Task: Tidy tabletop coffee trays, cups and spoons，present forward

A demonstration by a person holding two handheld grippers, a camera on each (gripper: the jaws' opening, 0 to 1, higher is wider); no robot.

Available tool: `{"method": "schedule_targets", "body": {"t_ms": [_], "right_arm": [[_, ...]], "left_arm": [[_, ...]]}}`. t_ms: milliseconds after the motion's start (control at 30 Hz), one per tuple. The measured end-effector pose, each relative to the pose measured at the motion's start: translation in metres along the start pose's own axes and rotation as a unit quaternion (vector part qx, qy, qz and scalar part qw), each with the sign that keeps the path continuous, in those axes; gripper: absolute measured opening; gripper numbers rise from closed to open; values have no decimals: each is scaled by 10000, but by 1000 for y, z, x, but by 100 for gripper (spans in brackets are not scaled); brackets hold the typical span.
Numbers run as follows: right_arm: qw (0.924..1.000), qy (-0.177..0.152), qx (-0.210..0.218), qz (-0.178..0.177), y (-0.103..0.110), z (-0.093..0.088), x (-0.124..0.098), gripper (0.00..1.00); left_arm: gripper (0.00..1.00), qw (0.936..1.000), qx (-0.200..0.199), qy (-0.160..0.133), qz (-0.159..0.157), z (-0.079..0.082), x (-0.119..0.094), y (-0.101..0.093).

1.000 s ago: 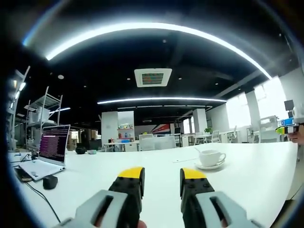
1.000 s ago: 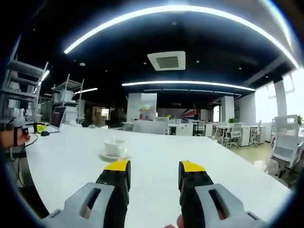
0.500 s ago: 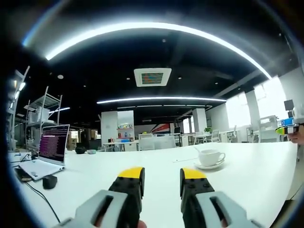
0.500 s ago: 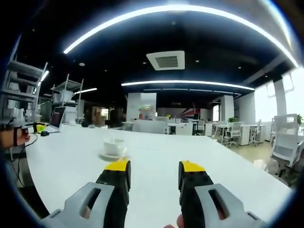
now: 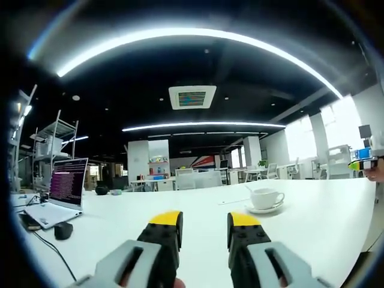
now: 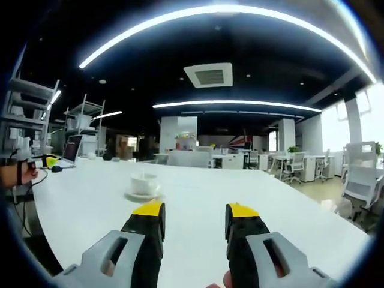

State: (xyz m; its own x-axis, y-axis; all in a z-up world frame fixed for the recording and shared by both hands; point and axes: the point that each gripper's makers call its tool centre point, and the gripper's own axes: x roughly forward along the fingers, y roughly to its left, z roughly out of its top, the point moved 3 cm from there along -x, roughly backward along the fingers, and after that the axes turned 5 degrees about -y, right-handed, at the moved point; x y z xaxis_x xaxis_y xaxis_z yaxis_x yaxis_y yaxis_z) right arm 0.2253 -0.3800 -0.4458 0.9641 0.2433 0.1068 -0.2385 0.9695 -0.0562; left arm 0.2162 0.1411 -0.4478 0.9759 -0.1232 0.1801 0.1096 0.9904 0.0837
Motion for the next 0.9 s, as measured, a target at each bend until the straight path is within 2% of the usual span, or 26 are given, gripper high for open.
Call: {"method": "schedule_targets", "body": {"t_ms": [200,500,900], "right_arm": [[9999,94,83,50,1,-11,-1,40],[9991,320,77,277,12,-22,-8,41],[9991,313,99,263,13,-23,-11,40]], "left_arm": [[31,10000,9,7,-11,0,0,0],[31,10000,44,-42,-39,3,-5,2],[31,10000,38,31,-79,0,-8,1]]}}
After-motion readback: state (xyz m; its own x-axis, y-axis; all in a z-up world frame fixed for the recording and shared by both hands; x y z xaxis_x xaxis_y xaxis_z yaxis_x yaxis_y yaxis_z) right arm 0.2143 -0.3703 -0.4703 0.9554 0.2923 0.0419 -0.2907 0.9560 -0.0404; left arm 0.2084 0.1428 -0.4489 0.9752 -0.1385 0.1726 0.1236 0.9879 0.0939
